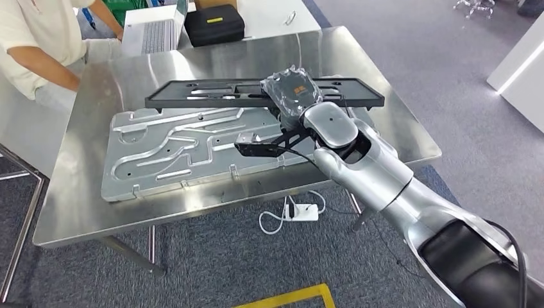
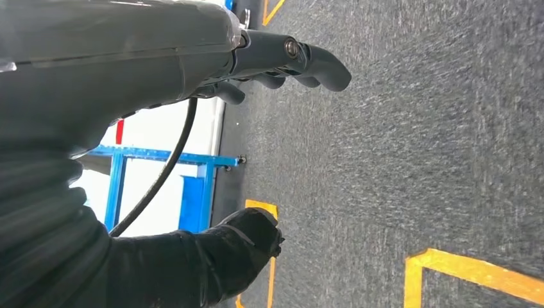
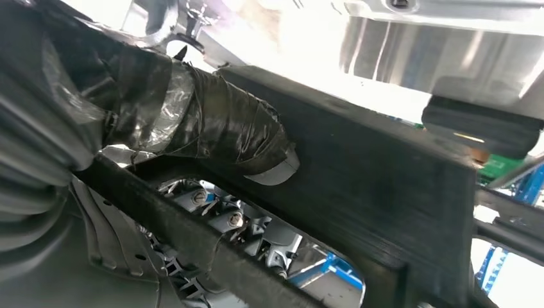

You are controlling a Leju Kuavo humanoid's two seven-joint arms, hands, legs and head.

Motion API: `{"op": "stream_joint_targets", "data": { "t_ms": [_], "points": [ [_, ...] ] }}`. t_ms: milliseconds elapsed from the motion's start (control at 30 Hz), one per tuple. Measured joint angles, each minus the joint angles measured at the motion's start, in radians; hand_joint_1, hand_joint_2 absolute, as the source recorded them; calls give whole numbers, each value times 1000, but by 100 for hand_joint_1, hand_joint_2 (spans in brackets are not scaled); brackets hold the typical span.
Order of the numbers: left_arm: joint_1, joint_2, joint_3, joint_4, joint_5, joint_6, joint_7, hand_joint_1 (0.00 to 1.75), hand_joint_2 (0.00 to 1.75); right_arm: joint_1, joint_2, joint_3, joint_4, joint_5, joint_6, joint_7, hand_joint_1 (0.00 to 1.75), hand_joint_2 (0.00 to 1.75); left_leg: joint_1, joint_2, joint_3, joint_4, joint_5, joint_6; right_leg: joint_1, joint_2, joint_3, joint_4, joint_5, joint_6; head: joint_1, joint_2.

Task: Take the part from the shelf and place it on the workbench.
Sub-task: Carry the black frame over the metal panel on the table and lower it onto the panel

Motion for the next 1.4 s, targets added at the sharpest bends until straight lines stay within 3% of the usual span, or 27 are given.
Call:
{"op": "stream_joint_targets", "data": {
  "t_ms": [100,167,200,267,333,467,500,567,633,667,700,733,800,867,933,1000,1067,1133,1167,1200,1233,1300,1367,1400],
  "points": [
    [-2,0,-1,0,-2,1,0,0,175,11,9,4,20,6,-10,-3,175,175,3,1,17,-1,-15,3,-8,-3,-106,163,-69,16,0,0],
    [-2,0,-1,0,-3,2,0,0,175,29,17,9,36,14,-13,-7,175,175,5,-1,32,2,-32,-1,-16,-5,-161,210,-87,26,0,0],
    [-1,0,-2,0,-3,2,0,0,175,38,21,11,44,17,-13,-7,175,175,7,-2,43,5,-42,-5,-19,-7,-166,185,-66,29,0,0],
    [2,0,-2,0,-4,3,0,0,175,51,29,14,58,21,-13,-8,175,175,11,-2,65,14,-68,-14,-23,-11,-144,66,28,32,1,0],
    [2,0,-2,0,-4,6,0,0,175,57,36,17,71,24,-18,-8,175,175,12,-3,76,23,-90,-26,-20,-13,-125,-21,83,24,1,0],
    [-2,0,-3,0,-3,10,1,0,175,64,57,21,89,32,-23,-10,175,175,13,0,79,46,-102,-50,-17,-10,-106,-40,84,-10,2,0],
    [-2,-1,-3,0,-3,10,3,0,175,63,62,21,92,33,-24,-10,175,175,14,2,63,77,-103,-53,-18,-9,-96,-43,81,-17,2,0],
    [-2,-2,-3,1,-1,10,7,0,175,63,69,21,100,35,-24,-12,175,175,18,8,-3,187,-120,-62,-18,-9,-77,-49,70,-25,1,0],
    [-2,-1,-3,1,1,11,13,0,175,65,75,21,111,37,-24,-16,175,175,19,10,-87,293,-167,-68,-17,-9,-58,-51,53,-27,1,0],
    [-1,-1,-3,1,2,11,15,0,175,67,77,21,117,37,-24,-18,175,175,19,10,-115,310,-182,-68,-17,-9,-46,-51,43,-27,1,0],
    [1,-2,-3,1,3,11,17,0,175,70,78,21,123,37,-24,-19,175,175,19,10,-127,296,-178,-65,-16,-8,-32,-51,32,-27,1,0],
    [2,-2,-2,1,4,11,19,0,175,71,80,21,128,38,-24,-20,175,175,18,10,-124,251,-149,-61,-15,-8,-17,-51,21,-26,1,0],
    [7,-1,-2,1,4,11,20,0,175,73,84,21,138,40,-23,-21,175,175,13,10,-99,124,-42,-46,-13,-7,6,-51,-1,-23,2,0],
    [9,1,-3,1,4,11,21,0,175,73,89,22,146,44,-22,-23,175,175,5,10,-80,47,20,-33,-12,-4,21,-53,-17,-13,2,0],
    [8,1,-2,1,4,12,20,0,175,72,94,22,151,48,-20,-26,175,175,4,11,-65,31,19,-26,-10,-1,33,-50,-19,-1,1,0],
    [8,1,-2,1,4,14,19,0,175,70,96,22,153,51,-17,-29,175,175,8,11,-44,21,17,-19,-11,-3,17,-7,-12,7,2,0],
    [6,1,-2,1,5,15,18,0,175,70,97,22,154,52,-12,-31,175,175,12,11,-24,16,9,-13,-14,-6,-44,96,-31,13,2,0],
    [2,0,-2,1,9,14,21,0,175,74,97,23,158,51,-6,-33,175,175,13,9,-9,17,-6,-10,-15,-7,-122,197,-88,20,3,0],
    [1,0,-2,1,12,14,24,0,175,78,97,23,160,50,-4,-33,175,175,13,8,0,17,-15,-10,-16,-7,-151,217,-112,22,3,0],
    [1,-1,-2,1,16,14,27,0,175,82,97,24,163,49,-4,-34,175,175,13,6,10,19,-25,-11,-16,-8,-166,208,-114,23,3,0],
    [1,-1,-1,1,18,14,30,0,175,85,97,24,166,49,-4,-34,175,175,13,5,21,20,-35,-12,-16,-8,-167,170,-88,23,3,0],
    [2,-4,1,1,20,14,32,0,175,89,96,24,171,49,-4,-34,175,175,11,4,42,26,-55,-16,-12,-8,-149,48,20,15,2,0],
    [1,-6,2,1,23,13,35,0,175,90,97,25,176,48,-3,-35,87,87,10,2,49,32,-71,-24,-5,-8,-135,-28,90,3,2,0],
    [0,-6,3,1,25,12,38,0,175,91,98,26,177,46,-3,-36,44,44,9,0,49,35,-74,-29,-2,-8,-133,-39,97,-3,2,0]
  ]
}}
